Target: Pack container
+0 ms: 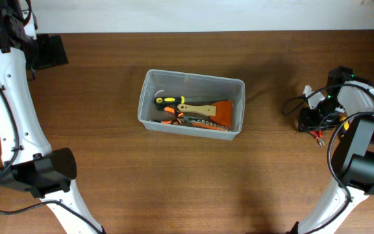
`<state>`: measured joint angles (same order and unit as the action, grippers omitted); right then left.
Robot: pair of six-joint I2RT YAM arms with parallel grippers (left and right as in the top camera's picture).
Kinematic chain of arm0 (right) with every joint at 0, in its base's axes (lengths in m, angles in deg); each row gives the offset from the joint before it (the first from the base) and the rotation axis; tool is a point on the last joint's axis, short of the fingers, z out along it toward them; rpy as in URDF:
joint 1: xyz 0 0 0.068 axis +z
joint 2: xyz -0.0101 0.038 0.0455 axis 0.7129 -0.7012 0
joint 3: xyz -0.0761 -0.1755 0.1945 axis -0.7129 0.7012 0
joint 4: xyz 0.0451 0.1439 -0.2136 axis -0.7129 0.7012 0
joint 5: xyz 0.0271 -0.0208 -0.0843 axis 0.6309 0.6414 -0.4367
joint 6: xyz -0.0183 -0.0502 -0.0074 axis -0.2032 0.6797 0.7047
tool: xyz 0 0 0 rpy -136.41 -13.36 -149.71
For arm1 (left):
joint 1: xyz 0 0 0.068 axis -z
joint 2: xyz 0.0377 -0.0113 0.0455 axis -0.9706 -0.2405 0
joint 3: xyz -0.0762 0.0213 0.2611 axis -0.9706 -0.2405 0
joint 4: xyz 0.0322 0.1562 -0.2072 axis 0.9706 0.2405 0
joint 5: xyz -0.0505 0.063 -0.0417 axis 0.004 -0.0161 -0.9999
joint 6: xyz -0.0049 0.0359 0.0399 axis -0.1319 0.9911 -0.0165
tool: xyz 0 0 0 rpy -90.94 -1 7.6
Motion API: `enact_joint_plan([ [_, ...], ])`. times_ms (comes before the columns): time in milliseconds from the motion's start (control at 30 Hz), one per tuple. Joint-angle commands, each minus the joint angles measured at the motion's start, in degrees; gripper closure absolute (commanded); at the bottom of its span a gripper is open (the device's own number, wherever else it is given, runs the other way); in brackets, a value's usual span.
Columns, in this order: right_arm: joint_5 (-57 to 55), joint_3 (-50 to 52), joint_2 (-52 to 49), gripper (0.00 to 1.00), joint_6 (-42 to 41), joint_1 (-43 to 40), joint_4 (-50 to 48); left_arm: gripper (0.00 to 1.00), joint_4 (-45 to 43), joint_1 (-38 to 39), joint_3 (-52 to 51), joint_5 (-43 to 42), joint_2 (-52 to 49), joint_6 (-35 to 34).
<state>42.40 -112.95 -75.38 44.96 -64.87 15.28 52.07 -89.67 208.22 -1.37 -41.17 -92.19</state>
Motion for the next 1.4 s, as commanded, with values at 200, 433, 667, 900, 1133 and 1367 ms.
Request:
enact_joint_plan([
  [200,-4.87,0.46,-0.42,0.67,0.52,0.26,-0.48,0.01,0.07,-0.20,-0.20,0.44,0.74,-0.76],
  [433,-4.66,0.46,-0.42,0.73,-2.49,0.26,-0.66,0.01,0.09,-0.20,-0.20,0.44,0.74,-0.76],
  [667,-4.28,0.46,-0.42,0.86,-10.19,0.26,-1.55,0.01,0.07,-0.20,-0.20,0.44,0.74,-0.76],
  [900,-1.18,0.46,-0.42,0.91,-13.14,0.26,-1.29,0.01,0.07,-0.20,-0.20,0.44,0.74,-0.76],
  [1133,5.05,-1.66,-0.31,0.87,-14.93,0.37,1.40,0.01,0.07,-0.20,-0.20,0.44,0.74,-0.76],
  [1367,12.35,-13.68,1.20,0.91,-15.80,2.91,10.01,0.01,0.07,-0.20,-0.20,0.44,0.74,-0.76],
])
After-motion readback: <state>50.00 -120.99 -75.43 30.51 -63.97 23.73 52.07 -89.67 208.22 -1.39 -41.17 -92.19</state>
